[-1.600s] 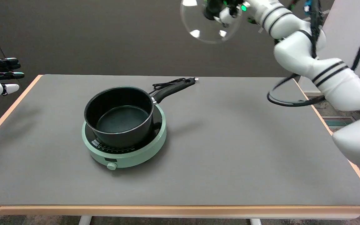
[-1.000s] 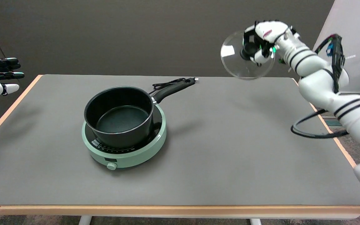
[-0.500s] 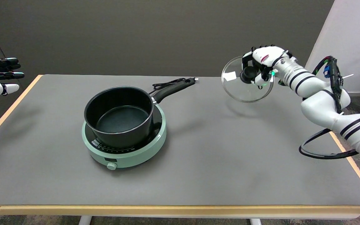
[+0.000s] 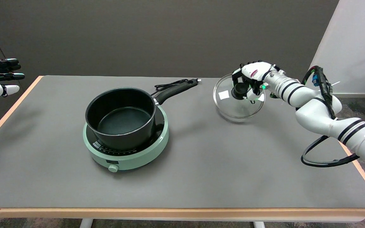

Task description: Place the pot lid onto the table.

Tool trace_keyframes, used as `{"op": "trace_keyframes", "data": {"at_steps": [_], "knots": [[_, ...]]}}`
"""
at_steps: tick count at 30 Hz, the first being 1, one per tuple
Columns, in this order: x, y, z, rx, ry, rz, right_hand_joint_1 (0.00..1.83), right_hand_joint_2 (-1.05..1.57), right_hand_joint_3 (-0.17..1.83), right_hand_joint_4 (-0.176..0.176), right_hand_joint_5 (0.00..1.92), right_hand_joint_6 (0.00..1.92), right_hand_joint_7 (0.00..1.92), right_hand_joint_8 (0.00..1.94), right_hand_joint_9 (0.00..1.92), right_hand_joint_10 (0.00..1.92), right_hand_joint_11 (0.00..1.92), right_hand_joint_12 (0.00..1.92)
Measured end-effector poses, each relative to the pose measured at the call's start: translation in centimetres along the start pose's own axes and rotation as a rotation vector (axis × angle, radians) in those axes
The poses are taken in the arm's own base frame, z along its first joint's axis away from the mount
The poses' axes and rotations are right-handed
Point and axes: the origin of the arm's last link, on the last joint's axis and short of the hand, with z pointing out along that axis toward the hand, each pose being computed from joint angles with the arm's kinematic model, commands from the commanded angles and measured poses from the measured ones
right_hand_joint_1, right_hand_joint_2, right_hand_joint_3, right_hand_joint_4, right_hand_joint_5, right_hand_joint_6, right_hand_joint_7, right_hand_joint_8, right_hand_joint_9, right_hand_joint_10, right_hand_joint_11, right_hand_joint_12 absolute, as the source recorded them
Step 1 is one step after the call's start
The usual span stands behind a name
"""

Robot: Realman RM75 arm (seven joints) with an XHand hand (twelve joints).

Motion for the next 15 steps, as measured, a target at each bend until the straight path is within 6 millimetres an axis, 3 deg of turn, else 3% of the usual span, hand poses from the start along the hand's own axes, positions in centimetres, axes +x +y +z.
{"op": "trace_keyframes", "data": {"at_steps": [15], "knots": [[0.5, -1.7, 0.6, 0.075, -0.055, 0.048, 1.38, 0.75, 0.75, 0.176, 0.73, 1.27, 0.98, 1.25, 0.88, 1.47, 0.77, 1.02]]}}
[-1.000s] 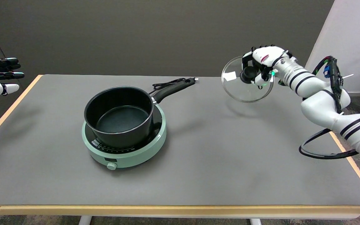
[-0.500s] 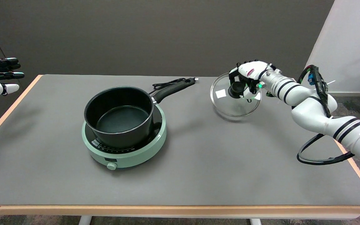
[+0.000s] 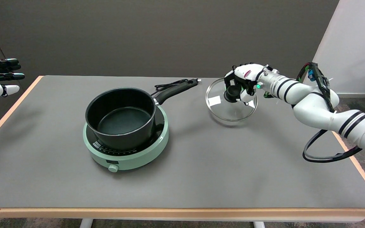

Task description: Place the pot lid onto the table.

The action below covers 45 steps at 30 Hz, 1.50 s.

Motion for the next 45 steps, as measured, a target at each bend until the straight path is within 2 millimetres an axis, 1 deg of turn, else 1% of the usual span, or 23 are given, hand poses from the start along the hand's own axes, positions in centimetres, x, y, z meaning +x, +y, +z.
{"op": "trace_keyframes", "data": {"at_steps": [9, 18, 33, 42, 45], "knots": [[0.2, -0.7, -0.3, 0.029, -0.069, 0.049, 1.38, 0.75, 0.75, 0.176, 0.74, 1.27, 0.98, 1.25, 0.88, 1.48, 0.77, 1.04], [-0.3, -1.1, -0.6, 0.043, -0.135, 0.064, 1.38, 0.74, 0.75, 0.176, 0.74, 1.27, 0.98, 1.25, 0.88, 1.48, 0.76, 1.05], [-2.2, -0.2, 0.2, 0.010, -0.218, 0.059, 1.38, 0.74, 0.75, 0.176, 0.73, 1.27, 0.98, 1.25, 0.88, 1.48, 0.76, 1.05], [-2.5, 0.4, 0.8, -0.011, -0.237, 0.052, 1.38, 0.74, 0.75, 0.176, 0.73, 1.27, 0.98, 1.25, 0.88, 1.48, 0.76, 1.05], [-2.5, 0.6, 1.0, -0.017, -0.238, 0.047, 1.38, 0.73, 0.76, 0.176, 0.72, 1.30, 0.99, 1.23, 0.89, 1.48, 0.75, 1.09]]}}
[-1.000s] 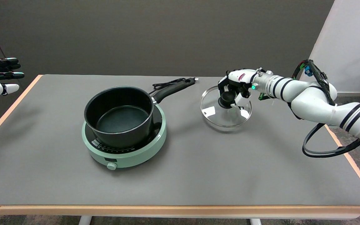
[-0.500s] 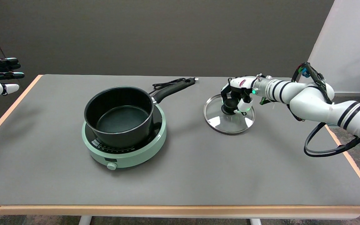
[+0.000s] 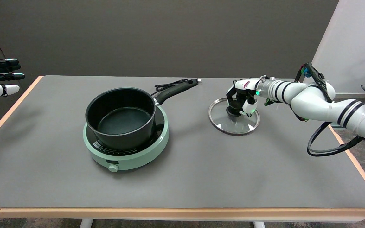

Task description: Place the pot lid onto the table.

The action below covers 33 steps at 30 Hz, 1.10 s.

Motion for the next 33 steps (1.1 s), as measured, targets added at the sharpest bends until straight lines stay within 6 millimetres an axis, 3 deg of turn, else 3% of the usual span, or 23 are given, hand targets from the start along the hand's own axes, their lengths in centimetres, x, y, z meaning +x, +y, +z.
{"op": "trace_keyframes", "data": {"at_steps": [3, 5, 6, 7, 8, 10, 12, 13, 17, 19, 21, 33], "knots": [[0.1, 0.3, 0.2, -0.010, 0.001, -0.008, 1.38, 0.74, 0.76, 0.176, 0.72, 1.29, 0.98, 1.24, 0.88, 1.48, 0.75, 1.09], [0.3, 0.5, 0.2, -0.017, 0.002, -0.011, 1.37, 0.86, 0.53, 0.176, 0.73, 1.08, 0.95, 1.19, 0.87, 1.35, 0.71, 1.12], [0.5, 0.6, 0.3, -0.020, 0.007, -0.013, 1.35, 0.87, 0.52, 0.176, 0.72, 1.04, 0.94, 1.17, 0.87, 1.31, 0.69, 1.11], [0.6, 0.7, 0.3, -0.022, 0.012, -0.014, 1.14, 0.66, 0.90, 0.176, 0.70, 0.88, 0.88, 0.79, 0.86, 1.17, 0.64, 1.09], [0.8, 0.9, 0.3, -0.025, 0.017, -0.015, 1.07, 0.63, 0.95, 0.176, 0.64, 0.44, 0.82, 0.47, 0.81, 0.77, 0.55, 0.92], [1.1, 1.1, 0.4, -0.034, 0.025, -0.020, 1.07, 0.59, 1.00, 0.176, 0.53, 0.24, 0.74, 0.33, 0.74, 0.62, 0.50, 0.82], [1.5, 1.4, 0.4, -0.043, 0.035, -0.028, 1.02, 0.44, 1.07, 0.162, 0.33, 0.15, 0.41, 0.17, 0.48, 0.28, 0.37, 0.64], [1.7, 1.5, 0.4, -0.047, 0.041, -0.031, 0.99, 0.39, 1.09, 0.155, 0.28, 0.15, 0.34, 0.16, 0.40, 0.21, 0.35, 0.59], [2.6, 1.9, 0.3, -0.062, 0.064, -0.051, 0.90, 0.31, 1.03, 0.143, 0.15, 0.14, 0.14, 0.14, 0.19, 0.17, 0.28, 0.52], [3.0, 2.1, 0.3, -0.070, 0.074, -0.063, 0.85, 0.33, 0.94, 0.140, 0.12, 0.14, 0.11, 0.09, 0.12, 0.23, 0.22, 0.59], [3.4, 2.2, 0.2, -0.074, 0.082, -0.072, 0.79, 0.29, 0.93, 0.133, 0.07, 0.13, 0.05, 0.13, 0.11, 0.18, 0.23, 0.52], [5.5, 2.2, -0.4, -0.086, 0.124, -0.102, 0.58, 0.30, 0.83, 0.121, 0.03, 0.12, 0.02, 0.11, 0.06, 0.24, 0.19, 0.60]]}}
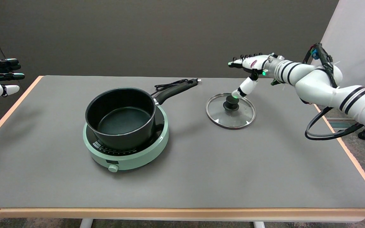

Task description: Place the pot lid onto the table.

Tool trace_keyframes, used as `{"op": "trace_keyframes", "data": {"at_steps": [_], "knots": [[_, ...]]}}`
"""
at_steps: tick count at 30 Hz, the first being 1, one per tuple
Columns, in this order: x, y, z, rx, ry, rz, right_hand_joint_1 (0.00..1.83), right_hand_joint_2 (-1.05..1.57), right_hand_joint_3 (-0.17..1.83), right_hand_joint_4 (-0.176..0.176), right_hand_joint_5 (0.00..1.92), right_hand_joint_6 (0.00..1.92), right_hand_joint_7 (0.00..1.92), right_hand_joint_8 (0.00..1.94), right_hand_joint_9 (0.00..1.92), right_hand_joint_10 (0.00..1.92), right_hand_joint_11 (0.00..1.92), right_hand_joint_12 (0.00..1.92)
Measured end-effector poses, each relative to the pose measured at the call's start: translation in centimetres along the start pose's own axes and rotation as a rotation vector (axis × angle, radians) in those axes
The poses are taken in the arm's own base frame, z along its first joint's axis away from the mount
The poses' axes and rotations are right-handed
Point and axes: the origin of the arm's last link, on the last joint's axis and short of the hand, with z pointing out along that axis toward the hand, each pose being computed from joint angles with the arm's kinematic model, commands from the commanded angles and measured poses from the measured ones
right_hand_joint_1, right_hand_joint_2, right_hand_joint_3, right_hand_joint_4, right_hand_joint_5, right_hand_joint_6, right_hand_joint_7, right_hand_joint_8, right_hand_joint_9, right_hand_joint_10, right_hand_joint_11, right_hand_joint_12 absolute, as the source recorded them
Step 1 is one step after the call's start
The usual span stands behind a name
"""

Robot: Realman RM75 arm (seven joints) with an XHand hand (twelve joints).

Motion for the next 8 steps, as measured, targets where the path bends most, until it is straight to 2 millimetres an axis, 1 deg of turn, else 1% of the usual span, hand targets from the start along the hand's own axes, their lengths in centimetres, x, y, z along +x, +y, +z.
{"op": "trace_keyframes", "data": {"at_steps": [8], "knots": [[2.2, -0.6, -1.4, 0.032, 0.083, 0.034, 0.59, 0.30, 0.83, 0.115, 0.03, 0.11, 0.02, 0.11, 0.05, 0.23, 0.18, 0.60]]}}
